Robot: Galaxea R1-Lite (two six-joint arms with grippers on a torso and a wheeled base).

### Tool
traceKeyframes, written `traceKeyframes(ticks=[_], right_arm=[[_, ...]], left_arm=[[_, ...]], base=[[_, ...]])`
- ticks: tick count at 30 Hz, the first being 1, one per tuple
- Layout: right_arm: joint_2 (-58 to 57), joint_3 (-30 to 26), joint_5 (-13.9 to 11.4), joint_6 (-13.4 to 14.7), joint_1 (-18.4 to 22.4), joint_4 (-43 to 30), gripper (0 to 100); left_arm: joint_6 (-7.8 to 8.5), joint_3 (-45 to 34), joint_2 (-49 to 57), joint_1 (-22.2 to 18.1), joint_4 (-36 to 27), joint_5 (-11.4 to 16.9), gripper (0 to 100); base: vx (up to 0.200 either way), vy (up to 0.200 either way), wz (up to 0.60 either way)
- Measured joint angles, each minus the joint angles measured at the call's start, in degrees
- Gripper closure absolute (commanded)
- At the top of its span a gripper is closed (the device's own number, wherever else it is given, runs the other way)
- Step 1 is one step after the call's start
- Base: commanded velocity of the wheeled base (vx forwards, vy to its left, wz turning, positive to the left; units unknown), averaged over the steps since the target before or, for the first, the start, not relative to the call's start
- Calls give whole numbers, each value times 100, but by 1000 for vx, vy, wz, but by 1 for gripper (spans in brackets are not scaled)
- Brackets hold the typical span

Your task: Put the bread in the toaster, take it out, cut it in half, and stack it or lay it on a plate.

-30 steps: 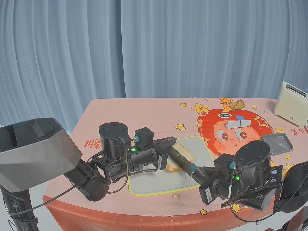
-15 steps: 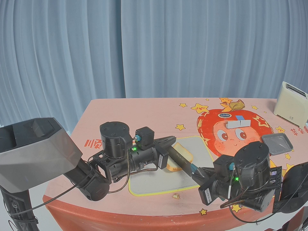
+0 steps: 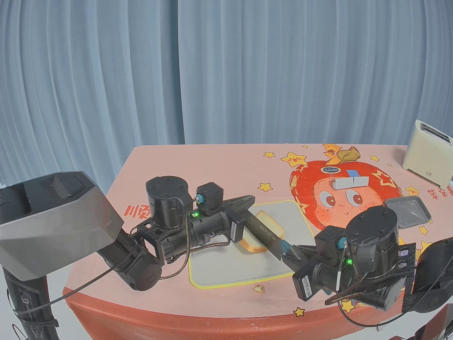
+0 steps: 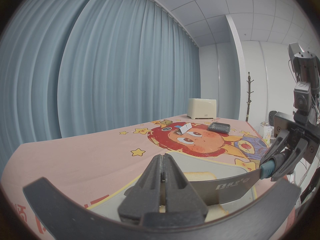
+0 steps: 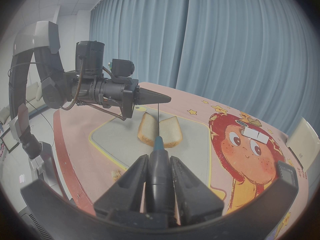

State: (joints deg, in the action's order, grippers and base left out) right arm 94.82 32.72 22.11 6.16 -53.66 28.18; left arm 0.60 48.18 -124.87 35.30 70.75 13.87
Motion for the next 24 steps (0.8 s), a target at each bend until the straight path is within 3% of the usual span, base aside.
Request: traceKeyframes(ticks=[24], right_arm=[[24, -43, 2, -2, -22, 20, 100]], left_arm=[[2, -22, -13, 6, -22, 0, 100]], base=[[0, 0, 0]])
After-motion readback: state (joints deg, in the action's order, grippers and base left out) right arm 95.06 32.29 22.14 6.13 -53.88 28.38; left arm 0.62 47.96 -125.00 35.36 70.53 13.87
